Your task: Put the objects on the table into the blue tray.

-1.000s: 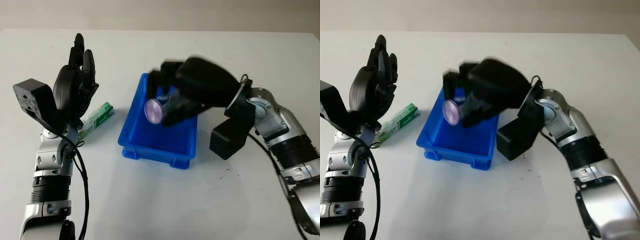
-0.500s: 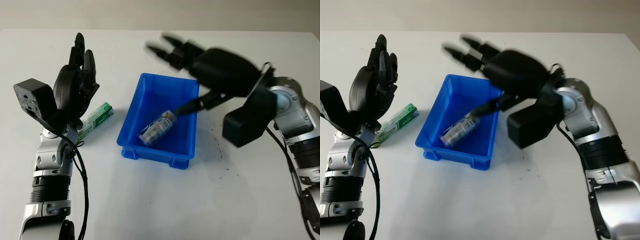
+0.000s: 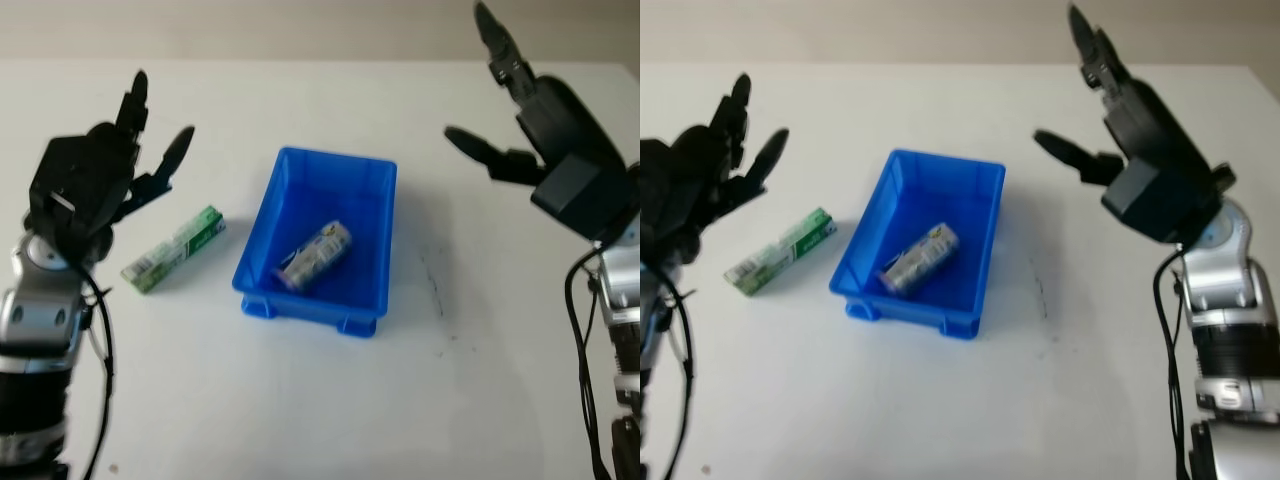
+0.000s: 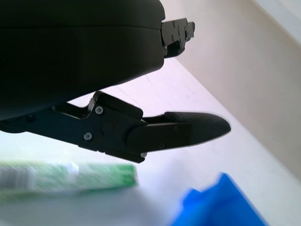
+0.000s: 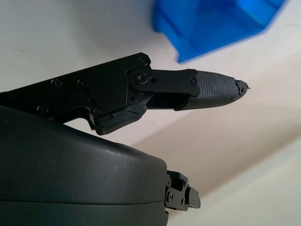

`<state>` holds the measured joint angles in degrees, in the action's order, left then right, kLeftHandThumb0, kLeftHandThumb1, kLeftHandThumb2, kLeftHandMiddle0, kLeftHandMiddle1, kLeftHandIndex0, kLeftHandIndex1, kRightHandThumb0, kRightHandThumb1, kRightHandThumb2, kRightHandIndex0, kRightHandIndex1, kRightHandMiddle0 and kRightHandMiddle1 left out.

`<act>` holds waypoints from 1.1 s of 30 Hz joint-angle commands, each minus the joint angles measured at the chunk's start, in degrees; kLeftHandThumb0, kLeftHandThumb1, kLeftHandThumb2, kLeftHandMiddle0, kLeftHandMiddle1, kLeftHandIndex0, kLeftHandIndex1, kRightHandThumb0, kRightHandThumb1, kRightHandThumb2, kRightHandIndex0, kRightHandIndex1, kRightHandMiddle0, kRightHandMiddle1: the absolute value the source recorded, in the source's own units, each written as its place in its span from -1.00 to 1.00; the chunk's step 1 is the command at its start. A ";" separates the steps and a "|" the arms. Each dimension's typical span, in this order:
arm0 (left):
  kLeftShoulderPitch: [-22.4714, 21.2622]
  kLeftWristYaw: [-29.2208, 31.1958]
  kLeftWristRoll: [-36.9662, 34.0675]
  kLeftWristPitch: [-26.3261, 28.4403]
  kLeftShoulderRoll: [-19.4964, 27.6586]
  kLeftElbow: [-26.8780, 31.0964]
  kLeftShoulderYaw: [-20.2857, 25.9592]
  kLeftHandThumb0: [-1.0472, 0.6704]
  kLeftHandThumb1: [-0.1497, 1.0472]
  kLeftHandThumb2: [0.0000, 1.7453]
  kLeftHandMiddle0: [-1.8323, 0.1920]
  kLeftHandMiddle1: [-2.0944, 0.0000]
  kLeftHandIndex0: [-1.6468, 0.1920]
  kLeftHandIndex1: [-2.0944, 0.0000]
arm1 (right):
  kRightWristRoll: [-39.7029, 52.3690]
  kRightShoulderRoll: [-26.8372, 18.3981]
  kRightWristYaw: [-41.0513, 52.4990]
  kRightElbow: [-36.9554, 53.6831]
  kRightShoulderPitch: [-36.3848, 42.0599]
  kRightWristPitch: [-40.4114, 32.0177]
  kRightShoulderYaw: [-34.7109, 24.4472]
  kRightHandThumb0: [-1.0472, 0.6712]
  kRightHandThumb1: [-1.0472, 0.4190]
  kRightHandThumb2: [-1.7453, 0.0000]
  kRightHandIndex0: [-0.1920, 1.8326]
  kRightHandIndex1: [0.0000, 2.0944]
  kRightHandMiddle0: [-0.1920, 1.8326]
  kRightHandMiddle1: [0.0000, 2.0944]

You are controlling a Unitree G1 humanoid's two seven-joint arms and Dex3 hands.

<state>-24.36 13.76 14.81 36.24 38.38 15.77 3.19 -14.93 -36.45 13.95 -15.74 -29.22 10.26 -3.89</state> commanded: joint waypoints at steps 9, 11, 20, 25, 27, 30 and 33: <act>6.35 1.79 12.44 9.86 2.89 12.26 -2.01 -0.71 1.00 -0.65 0.92 0.95 0.92 0.95 | -0.65 2.36 -1.40 8.46 5.77 -9.95 0.03 -0.72 -1.00 0.43 -1.00 -1.00 -1.00 -1.00; 7.02 2.01 12.82 10.84 1.85 13.69 -1.38 -0.71 1.00 -0.68 0.89 0.94 0.93 0.95 | -0.56 2.70 -1.51 8.31 5.88 -9.54 0.25 -0.71 -1.00 0.42 -1.00 -1.00 -1.00 -1.00; 7.42 5.82 17.81 14.88 3.66 15.34 -5.80 -0.73 1.00 -0.80 0.92 0.95 0.95 0.96 | -0.10 3.34 -2.28 8.26 5.18 -9.47 -0.09 -0.74 -1.00 0.39 -1.00 -1.00 -1.00 -1.00; 7.37 9.28 21.62 15.18 5.25 13.76 -9.85 -0.81 1.00 -0.79 0.87 0.94 0.91 0.94 | 2.70 3.73 -2.93 7.27 4.81 -7.91 -1.58 -0.77 -1.00 0.32 -1.00 -1.00 -1.00 -1.00; 7.25 11.30 21.48 15.42 5.30 13.31 -10.65 -0.82 1.00 -0.81 0.90 0.96 0.94 0.95 | 4.93 4.74 -3.12 6.47 4.46 -7.61 -2.52 -0.82 -1.00 0.30 -1.00 -1.00 -1.00 -1.00; 8.09 12.62 22.09 14.82 5.32 12.73 -11.91 -0.79 1.00 -0.85 0.91 0.95 0.93 0.95 | 6.92 5.78 -3.32 6.34 4.23 -7.96 -3.19 -0.83 -1.00 0.28 -1.00 -1.00 -1.00 -1.00; 9.88 12.82 22.11 12.73 4.93 12.28 -12.28 -0.82 1.00 -0.88 0.91 0.95 0.92 0.95 | 7.70 6.13 -3.34 6.60 4.17 -8.67 -3.20 -0.83 -1.00 0.27 -1.00 -1.00 -1.00 -1.00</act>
<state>-15.73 26.30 36.67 49.66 42.85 28.13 -8.70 -7.82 -30.75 10.90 -9.46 -24.37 1.92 -6.35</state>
